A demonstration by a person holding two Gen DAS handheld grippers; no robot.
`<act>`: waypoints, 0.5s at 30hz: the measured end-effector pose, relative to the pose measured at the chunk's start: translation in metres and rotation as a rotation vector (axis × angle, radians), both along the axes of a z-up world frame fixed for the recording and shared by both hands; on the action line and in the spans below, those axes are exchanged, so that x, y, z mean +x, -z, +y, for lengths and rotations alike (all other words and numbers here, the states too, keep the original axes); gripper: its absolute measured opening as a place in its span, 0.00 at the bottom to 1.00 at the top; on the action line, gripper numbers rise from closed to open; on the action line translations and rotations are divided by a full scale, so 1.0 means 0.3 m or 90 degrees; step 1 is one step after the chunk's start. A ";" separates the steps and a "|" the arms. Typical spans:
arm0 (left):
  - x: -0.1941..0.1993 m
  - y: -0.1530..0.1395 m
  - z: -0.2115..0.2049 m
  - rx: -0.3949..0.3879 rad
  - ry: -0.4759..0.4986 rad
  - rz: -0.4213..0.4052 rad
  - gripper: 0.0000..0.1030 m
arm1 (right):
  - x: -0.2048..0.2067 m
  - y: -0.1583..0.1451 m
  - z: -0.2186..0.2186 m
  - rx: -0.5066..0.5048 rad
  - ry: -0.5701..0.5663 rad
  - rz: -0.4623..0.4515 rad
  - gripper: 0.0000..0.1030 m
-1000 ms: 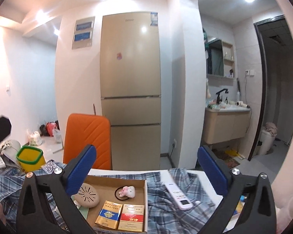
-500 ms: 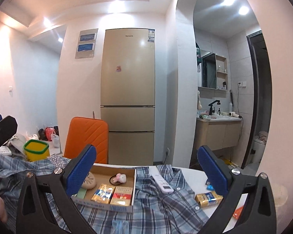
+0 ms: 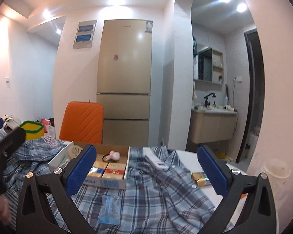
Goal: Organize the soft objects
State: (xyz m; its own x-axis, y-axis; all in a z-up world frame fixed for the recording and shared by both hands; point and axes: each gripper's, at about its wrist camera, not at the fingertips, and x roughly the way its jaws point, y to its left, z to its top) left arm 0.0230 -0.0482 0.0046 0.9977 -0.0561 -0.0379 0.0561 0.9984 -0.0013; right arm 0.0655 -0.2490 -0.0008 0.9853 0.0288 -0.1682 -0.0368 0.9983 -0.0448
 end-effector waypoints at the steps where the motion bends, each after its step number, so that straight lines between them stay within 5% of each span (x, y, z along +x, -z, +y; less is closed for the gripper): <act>1: 0.002 0.008 0.000 -0.001 0.001 0.005 1.00 | 0.003 0.006 0.001 -0.002 0.005 0.002 1.00; 9: 0.003 0.016 0.023 -0.020 -0.002 0.009 1.00 | 0.015 0.026 0.008 -0.012 0.000 0.022 1.00; 15: 0.047 0.019 0.032 -0.029 0.022 0.079 1.00 | 0.030 0.022 0.006 -0.005 -0.021 0.040 1.00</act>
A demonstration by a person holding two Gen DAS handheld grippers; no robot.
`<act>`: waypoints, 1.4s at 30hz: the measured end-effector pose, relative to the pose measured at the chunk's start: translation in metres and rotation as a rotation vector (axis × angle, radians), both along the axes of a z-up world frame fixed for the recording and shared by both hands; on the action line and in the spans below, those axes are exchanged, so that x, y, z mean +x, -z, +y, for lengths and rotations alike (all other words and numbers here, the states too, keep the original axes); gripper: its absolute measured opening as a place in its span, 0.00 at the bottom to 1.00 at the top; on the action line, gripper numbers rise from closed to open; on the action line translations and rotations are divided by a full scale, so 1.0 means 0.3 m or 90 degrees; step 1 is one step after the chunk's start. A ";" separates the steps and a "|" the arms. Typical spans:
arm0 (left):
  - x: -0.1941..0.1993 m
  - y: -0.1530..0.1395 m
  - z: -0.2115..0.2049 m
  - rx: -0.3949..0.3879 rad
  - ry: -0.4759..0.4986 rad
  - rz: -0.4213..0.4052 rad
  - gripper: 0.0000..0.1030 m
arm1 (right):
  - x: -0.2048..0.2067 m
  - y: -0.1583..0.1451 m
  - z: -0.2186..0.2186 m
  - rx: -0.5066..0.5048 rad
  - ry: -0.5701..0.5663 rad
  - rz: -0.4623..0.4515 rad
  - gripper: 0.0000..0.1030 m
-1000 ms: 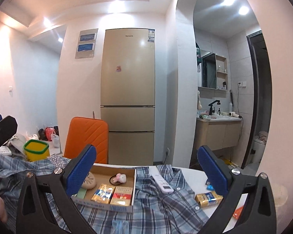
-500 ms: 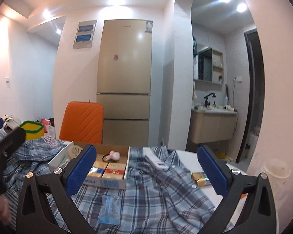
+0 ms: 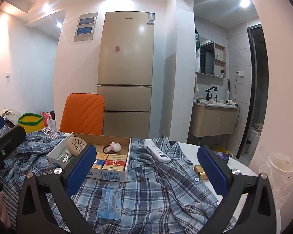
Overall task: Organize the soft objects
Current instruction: 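Lower the right tool onto the blue wrapped packet on the shirt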
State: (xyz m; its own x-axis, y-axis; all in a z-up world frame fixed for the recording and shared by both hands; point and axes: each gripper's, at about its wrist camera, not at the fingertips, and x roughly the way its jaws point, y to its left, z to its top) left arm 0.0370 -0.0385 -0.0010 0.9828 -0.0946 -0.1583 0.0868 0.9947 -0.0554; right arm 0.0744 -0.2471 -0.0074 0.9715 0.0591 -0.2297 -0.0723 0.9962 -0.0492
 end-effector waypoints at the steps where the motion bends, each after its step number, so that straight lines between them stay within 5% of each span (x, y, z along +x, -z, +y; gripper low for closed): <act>1: 0.011 0.003 0.003 -0.004 0.008 0.017 1.00 | 0.002 0.000 -0.002 0.003 -0.003 0.003 1.00; 10: 0.098 0.049 0.014 -0.011 0.009 0.118 1.00 | 0.022 0.004 0.003 0.012 -0.017 0.025 1.00; 16: 0.123 0.072 0.029 -0.024 0.008 0.144 1.00 | 0.098 0.045 0.007 0.033 -0.077 0.127 0.99; 22: 0.144 0.086 0.044 -0.047 0.019 0.168 1.00 | 0.147 0.114 0.027 0.048 -0.121 0.218 0.85; 28: 0.156 0.097 0.039 -0.045 0.030 0.184 0.92 | 0.162 0.176 0.123 -0.050 -0.124 0.270 0.73; 31: 0.156 0.098 0.034 -0.040 0.027 0.185 0.77 | 0.177 0.205 0.159 -0.081 -0.141 0.299 0.66; 37: 0.187 0.115 0.063 -0.070 0.026 0.217 0.43 | 0.253 0.283 0.154 -0.066 -0.154 0.404 0.34; 42: 0.184 0.110 0.083 -0.090 0.022 0.217 0.37 | 0.276 0.314 0.159 -0.046 -0.195 0.449 0.32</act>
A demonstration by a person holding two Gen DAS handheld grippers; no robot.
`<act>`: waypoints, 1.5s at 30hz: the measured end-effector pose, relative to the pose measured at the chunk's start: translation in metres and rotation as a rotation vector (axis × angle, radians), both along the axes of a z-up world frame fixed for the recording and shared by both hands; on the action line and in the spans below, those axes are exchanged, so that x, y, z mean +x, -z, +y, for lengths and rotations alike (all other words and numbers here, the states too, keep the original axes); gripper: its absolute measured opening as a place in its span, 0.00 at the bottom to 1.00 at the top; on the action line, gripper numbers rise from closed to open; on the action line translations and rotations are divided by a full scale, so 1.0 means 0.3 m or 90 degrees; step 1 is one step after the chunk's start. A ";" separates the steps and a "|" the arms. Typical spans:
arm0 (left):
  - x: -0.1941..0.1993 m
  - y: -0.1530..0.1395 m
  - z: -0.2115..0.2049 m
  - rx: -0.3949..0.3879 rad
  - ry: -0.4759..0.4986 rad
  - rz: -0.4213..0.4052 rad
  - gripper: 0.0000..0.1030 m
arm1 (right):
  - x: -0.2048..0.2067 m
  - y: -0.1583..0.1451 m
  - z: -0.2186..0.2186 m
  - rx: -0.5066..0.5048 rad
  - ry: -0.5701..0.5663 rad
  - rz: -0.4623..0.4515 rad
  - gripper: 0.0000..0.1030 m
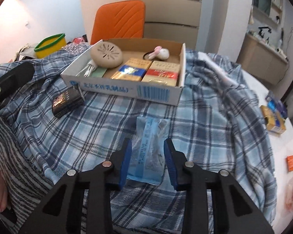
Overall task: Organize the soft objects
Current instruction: 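Lower the right tool onto the blue wrapped packet on the shirt, then grasp the blue packet with the right tool while the left tool approaches the black Face pack, then grasp the black Face pack with the left tool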
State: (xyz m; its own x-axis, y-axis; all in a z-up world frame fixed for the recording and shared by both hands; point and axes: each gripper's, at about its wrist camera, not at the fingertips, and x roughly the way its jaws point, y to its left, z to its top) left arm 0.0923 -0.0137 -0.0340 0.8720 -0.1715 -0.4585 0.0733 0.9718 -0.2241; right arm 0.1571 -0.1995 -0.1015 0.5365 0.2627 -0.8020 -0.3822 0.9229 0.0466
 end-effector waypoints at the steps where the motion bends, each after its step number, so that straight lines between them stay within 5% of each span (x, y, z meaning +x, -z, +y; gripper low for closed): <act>1: -0.010 -0.007 -0.005 0.005 0.001 -0.011 0.37 | 0.006 0.007 0.001 -0.001 0.000 0.009 0.32; 5: -0.034 -0.032 -0.020 0.021 0.010 -0.037 0.37 | 0.005 0.009 -0.004 0.004 0.003 0.011 0.27; 9: -0.040 -0.057 -0.010 0.027 0.002 -0.043 0.79 | -0.008 -0.004 0.004 0.003 -0.003 -0.007 0.17; 15: -0.024 -0.119 0.064 0.021 -0.019 -0.041 0.83 | -0.060 -0.058 0.007 0.010 -0.013 -0.082 0.16; 19: 0.033 -0.122 0.100 0.039 -0.003 0.010 0.83 | -0.094 -0.095 0.003 0.011 -0.005 -0.130 0.16; 24: 0.122 -0.069 0.070 0.131 0.030 0.104 0.83 | -0.085 -0.093 0.009 0.006 -0.004 -0.124 0.16; 32: 0.271 0.113 0.089 0.112 0.040 0.250 0.83 | -0.089 -0.091 0.006 0.016 -0.011 -0.123 0.16; 35: 0.296 0.173 0.101 0.075 0.065 0.289 0.73 | -0.086 -0.088 0.003 0.020 -0.012 -0.119 0.16; 45: 0.305 0.212 0.114 0.062 0.064 0.298 0.58 | -0.077 -0.080 0.006 0.020 -0.015 -0.106 0.16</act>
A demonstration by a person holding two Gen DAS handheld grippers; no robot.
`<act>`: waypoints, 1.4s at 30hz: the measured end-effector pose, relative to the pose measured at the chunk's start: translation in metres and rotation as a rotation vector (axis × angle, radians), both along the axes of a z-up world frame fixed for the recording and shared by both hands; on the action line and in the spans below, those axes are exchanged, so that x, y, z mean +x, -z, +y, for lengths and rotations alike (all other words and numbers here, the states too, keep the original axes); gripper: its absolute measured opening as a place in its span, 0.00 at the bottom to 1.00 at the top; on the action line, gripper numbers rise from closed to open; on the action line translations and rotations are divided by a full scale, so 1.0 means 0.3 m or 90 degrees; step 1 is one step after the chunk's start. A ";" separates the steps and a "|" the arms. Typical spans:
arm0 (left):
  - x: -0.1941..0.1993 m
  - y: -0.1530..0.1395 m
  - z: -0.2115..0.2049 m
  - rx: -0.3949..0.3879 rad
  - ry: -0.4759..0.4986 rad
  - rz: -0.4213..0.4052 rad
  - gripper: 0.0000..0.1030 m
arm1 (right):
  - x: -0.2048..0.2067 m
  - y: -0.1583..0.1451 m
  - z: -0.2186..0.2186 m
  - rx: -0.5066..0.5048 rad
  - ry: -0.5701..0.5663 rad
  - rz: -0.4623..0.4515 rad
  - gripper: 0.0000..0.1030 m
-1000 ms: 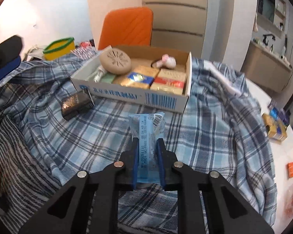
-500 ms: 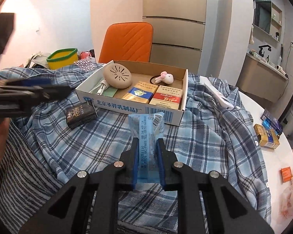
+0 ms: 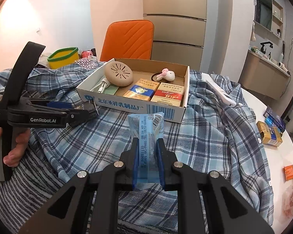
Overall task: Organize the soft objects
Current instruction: 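Grasp the black Face pack with the left tool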
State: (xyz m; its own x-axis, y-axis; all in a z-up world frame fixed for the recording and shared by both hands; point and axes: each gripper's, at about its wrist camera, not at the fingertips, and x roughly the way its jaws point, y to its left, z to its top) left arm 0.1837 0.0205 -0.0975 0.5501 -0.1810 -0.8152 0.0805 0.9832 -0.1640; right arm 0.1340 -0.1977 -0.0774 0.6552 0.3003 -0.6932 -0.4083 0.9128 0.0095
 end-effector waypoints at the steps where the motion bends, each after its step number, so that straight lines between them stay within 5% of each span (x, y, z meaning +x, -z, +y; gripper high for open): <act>1: -0.001 -0.006 0.002 0.000 0.000 -0.002 0.58 | 0.000 0.001 0.000 0.000 0.000 0.001 0.16; 5: -0.008 -0.024 0.006 0.002 -0.005 -0.020 0.59 | -0.001 -0.002 -0.001 0.002 0.002 -0.001 0.16; 7: -0.001 -0.020 0.005 0.012 -0.015 -0.015 0.74 | -0.001 -0.002 -0.001 0.002 0.003 0.001 0.16; 9: 0.007 -0.011 0.011 0.008 -0.019 -0.002 0.77 | -0.004 -0.003 -0.002 0.002 0.004 0.000 0.16; 17: 0.043 0.041 -0.019 0.052 -0.020 0.052 0.77 | 0.000 -0.001 -0.002 0.001 0.005 0.002 0.16; 23: 0.007 0.001 -0.039 0.043 0.014 -0.006 0.77 | 0.000 -0.001 -0.003 0.001 0.005 0.003 0.16; 35: 0.034 0.038 -0.042 0.065 0.006 0.029 0.77 | 0.000 0.001 -0.003 0.001 0.006 0.006 0.16; 37: 0.031 0.036 -0.051 0.080 0.007 0.022 0.60 | 0.000 0.001 -0.003 0.001 0.006 0.006 0.16; 42: 0.018 0.033 -0.062 0.095 0.020 0.011 0.56 | -0.004 -0.001 -0.004 0.002 0.009 0.003 0.16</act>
State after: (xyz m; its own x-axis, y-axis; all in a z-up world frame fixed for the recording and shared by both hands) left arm 0.1890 0.0019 -0.1073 0.5322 -0.0745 -0.8434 0.1103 0.9937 -0.0181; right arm 0.1329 -0.1989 -0.0770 0.6560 0.2921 -0.6960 -0.3946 0.9188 0.0138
